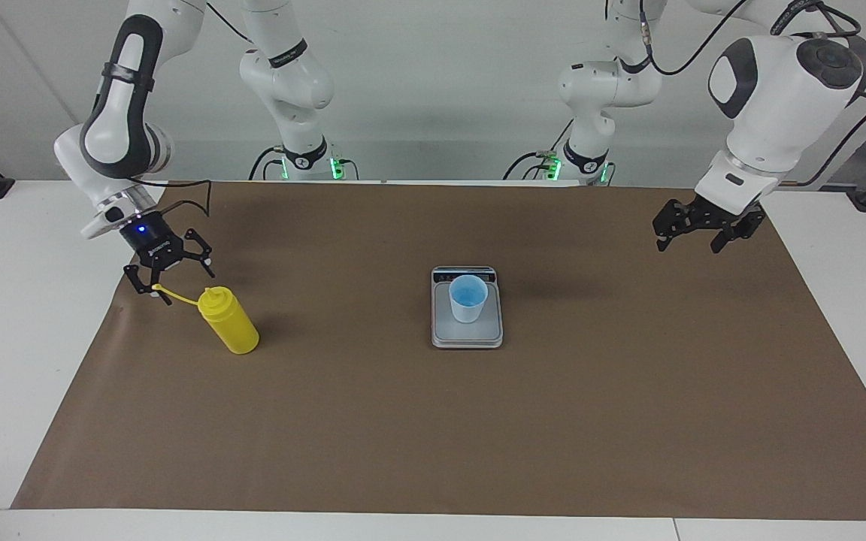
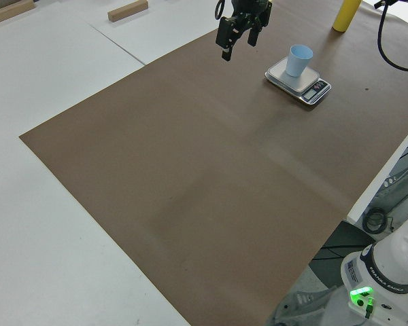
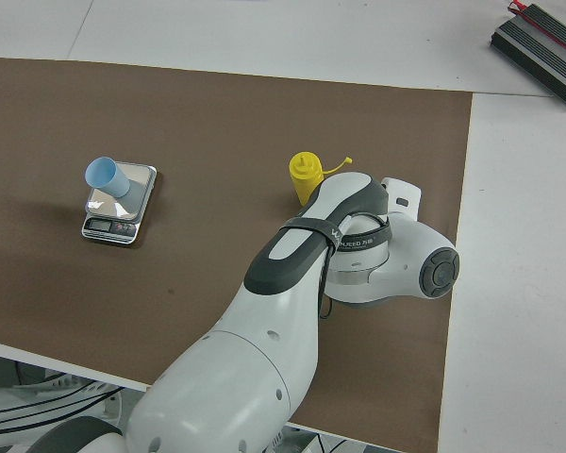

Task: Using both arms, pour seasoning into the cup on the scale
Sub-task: 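Release the cup and withdraw the left gripper while the right gripper reaches the bottle, then grasp the yellow bottle with the right gripper and lift it upright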

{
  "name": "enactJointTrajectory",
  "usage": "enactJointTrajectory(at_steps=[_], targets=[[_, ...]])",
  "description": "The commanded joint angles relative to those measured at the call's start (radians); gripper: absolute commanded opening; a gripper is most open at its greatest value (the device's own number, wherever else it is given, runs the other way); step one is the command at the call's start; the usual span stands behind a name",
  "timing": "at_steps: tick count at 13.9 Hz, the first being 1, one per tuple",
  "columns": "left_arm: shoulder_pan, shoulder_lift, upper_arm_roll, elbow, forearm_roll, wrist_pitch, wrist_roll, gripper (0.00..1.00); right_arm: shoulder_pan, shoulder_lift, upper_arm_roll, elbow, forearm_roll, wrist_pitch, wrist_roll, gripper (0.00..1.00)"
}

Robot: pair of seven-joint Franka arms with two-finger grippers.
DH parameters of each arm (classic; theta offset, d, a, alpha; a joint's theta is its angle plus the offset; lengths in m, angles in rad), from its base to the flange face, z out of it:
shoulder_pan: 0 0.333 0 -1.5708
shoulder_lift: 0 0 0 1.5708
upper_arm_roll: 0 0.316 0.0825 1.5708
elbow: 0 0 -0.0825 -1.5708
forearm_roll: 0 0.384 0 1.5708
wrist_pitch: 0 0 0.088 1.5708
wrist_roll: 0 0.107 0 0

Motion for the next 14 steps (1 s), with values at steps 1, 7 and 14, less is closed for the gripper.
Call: enactJointTrajectory(at_steps=[1,7,14], targets=[[0.029,-0.044,-0.009,-0.022,0.013,-0.005,0.016,1.0,0.023,0.021,0.008,0.002,0.097,0.006,-0.087,1.0],[0.034,-0.047,-0.007,0.08,0.005,-0.098,0.038,1.0,0.095,0.082,0.01,0.016,0.295,0.004,-0.168,1.0],[0.034,-0.063,-0.007,0.134,0.005,-0.199,0.036,1.0,0.095,0.228,0.015,0.111,0.425,-0.025,-0.357,1.0]])
